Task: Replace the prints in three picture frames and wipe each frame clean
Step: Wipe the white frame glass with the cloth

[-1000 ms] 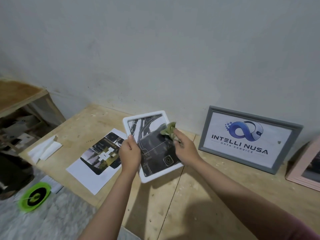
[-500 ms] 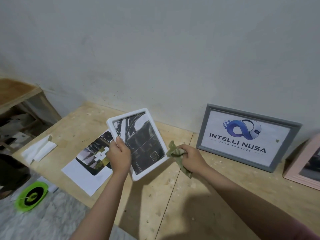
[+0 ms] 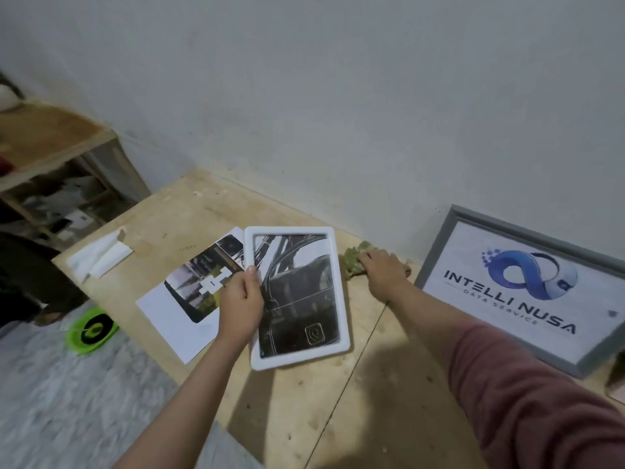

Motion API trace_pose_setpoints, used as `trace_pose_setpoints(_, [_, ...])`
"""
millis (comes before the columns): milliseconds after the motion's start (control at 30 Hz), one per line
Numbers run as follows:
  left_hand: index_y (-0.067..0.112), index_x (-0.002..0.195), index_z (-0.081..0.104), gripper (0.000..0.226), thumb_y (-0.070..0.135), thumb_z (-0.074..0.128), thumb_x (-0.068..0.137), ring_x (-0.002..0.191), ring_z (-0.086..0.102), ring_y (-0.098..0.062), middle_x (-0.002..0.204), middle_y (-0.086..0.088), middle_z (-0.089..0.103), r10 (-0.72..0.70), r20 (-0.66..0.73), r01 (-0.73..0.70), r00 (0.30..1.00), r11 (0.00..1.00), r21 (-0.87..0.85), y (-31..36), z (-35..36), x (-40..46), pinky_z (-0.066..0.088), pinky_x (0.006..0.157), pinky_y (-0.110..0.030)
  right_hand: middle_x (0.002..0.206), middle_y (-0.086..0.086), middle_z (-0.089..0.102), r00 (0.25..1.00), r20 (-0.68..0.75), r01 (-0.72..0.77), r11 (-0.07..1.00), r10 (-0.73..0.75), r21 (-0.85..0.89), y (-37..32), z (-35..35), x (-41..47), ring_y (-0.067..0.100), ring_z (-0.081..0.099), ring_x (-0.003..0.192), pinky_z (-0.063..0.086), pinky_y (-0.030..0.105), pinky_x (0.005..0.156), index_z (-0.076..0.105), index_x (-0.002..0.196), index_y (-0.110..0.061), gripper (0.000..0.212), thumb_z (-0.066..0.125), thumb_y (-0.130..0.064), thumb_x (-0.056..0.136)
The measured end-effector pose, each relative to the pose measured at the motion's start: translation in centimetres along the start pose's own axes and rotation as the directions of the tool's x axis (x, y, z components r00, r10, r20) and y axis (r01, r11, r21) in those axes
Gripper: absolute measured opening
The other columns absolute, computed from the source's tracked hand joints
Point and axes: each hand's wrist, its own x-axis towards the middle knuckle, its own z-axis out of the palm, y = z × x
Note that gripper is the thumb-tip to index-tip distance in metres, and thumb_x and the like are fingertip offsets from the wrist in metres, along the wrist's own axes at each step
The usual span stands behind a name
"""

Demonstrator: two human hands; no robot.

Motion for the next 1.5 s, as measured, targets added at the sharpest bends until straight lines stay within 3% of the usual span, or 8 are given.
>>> trace_pose_setpoints(200, [0.004, 0.065, 0.042, 0.045, 0.027, 0.033, 0.102, 0.056, 0.035, -0.017, 0.058, -0.004, 0.038, -0.030, -0.011, 0.030, 0.999, 0.999, -0.022, -0.9, 0.6, 0.4, 0.025, 0.051, -0.030, 0.158, 0.007, -0.009, 0.971, 0.234, -0.079, 0.986, 0.044, 0.145, -0.3, 1.1, -0.8, 0.028, -0.012, 0.145, -0.007, 0.054, 0.114, 0.000, 0.151, -0.021, 0.063, 0.030, -0.039, 0.098])
trace_pose_setpoints(300, [0.010, 0.062, 0.034, 0.044, 0.028, 0.032, 0.102, 0.055, 0.033, -0.016, 0.058, -0.005, 0.036, -0.028, 0.002, 0.028, 1.000, 0.999, -0.036, -0.5, 0.8, 0.3, 0.023, 0.051, -0.030, 0.156, 0.007, 0.021, 0.988, 0.083, -0.151, 0.846, 0.127, 0.512, -1.8, -1.9, -2.7, 0.026, 0.013, 0.145, 0.006, 0.050, 0.117, 0.025, 0.147, -0.015, 0.052, 0.033, -0.036, 0.099])
trace_pose_setpoints(400, [0.006, 0.069, 0.045, 0.044, 0.031, 0.030, 0.102, 0.057, 0.039, -0.017, 0.062, -0.007, 0.044, -0.050, 0.026, 0.052, 0.998, 0.997, -0.062, -0.2, 1.2, 0.3, 0.028, 0.052, -0.030, 0.122, 0.007, 0.060, 0.958, 0.113, -0.214, 0.391, 0.265, 0.895, -4.4, -4.6, -5.7, 0.023, 0.055, 0.113, 0.040, 0.037, 0.101, 0.053, 0.126, -0.012, 0.038, 0.035, -0.033, 0.101])
trace_pose_setpoints(500, [0.008, 0.071, 0.046, 0.042, 0.031, 0.030, 0.102, 0.055, 0.038, -0.017, 0.059, -0.004, 0.042, -0.049, 0.066, 0.055, 0.997, 0.995, -0.088, 0.4, 1.6, 0.0, 0.027, 0.049, -0.029, 0.076, 0.000, 0.062, 0.930, 0.261, -0.298, 0.113, 0.259, 0.948, -6.3, -6.2, -8.3, 0.014, 0.059, 0.067, 0.047, 0.023, 0.058, 0.064, 0.096, -0.013, 0.032, 0.037, -0.031, 0.101])
trace_pose_setpoints(633, [0.009, 0.067, 0.044, 0.045, 0.034, 0.031, 0.102, 0.056, 0.039, -0.018, 0.060, -0.004, 0.043, 0.038, 0.112, -0.029, 0.993, 0.996, -0.078, 0.8, 1.6, -0.3, 0.027, 0.050, -0.030, 0.083, 0.022, 0.068, 0.892, 0.301, -0.312, -0.021, 0.337, 0.950, -7.5, -6.3, -10.4, 0.039, 0.067, 0.080, 0.056, 0.049, 0.079, 0.067, 0.078, 0.000, 0.025, 0.049, -0.015, 0.088])
trace_pose_setpoints(933, [0.013, 0.060, 0.039, 0.051, 0.040, 0.027, 0.101, 0.059, 0.042, -0.021, 0.059, -0.002, 0.044, 0.158, 0.351, -0.131, 0.923, 0.986, -0.102, 6.1, 2.0, -3.6, 0.028, 0.054, -0.031, 0.087, 0.015, 0.070, 0.730, 0.270, -0.282, -0.084, 0.628, 0.956, -5.8, -8.2, -18.7, 0.031, 0.068, 0.081, 0.058, 0.044, 0.073, 0.065, 0.090, -0.009, 0.033, 0.040, -0.030, 0.094])
trace_pose_setpoints(1300, [0.017, 0.121, 0.057, 0.077, 0.071, 0.022, 0.080, 0.119, 0.055, -0.033, 0.127, -0.015, 0.059, 0.152, 0.823, 0.090, 0.548, 0.967, -0.239, 13.0, 11.2, -14.2, 0.043, 0.102, -0.052, 0.089, 0.016, 0.062, 0.388, 0.136, -0.127, -0.094, 0.912, 0.987, 2.0, -8.6, -35.3, 0.030, 0.059, 0.084, 0.050, 0.034, 0.072, 0.058, 0.092, -0.002, 0.033, 0.033, -0.020, 0.100])
trace_pose_setpoints(1500, [0.008, 0.091, 0.058, 0.036, 0.032, 0.032, 0.097, 0.076, 0.059, -0.026, 0.090, -0.019, 0.064, 0.216, 0.891, 0.053, 0.399, 0.965, -0.257, 18.3, 17.2, -23.4, 0.052, 0.074, -0.045, 0.081, 0.020, 0.062, 0.216, 0.118, -0.074, -0.104, 0.969, 0.992, 9.3, -7.1, -45.1, 0.031, 0.059, 0.076, 0.050, 0.033, 0.063, 0.056, 0.086, 0.004, 0.034, 0.034, -0.018, 0.100])
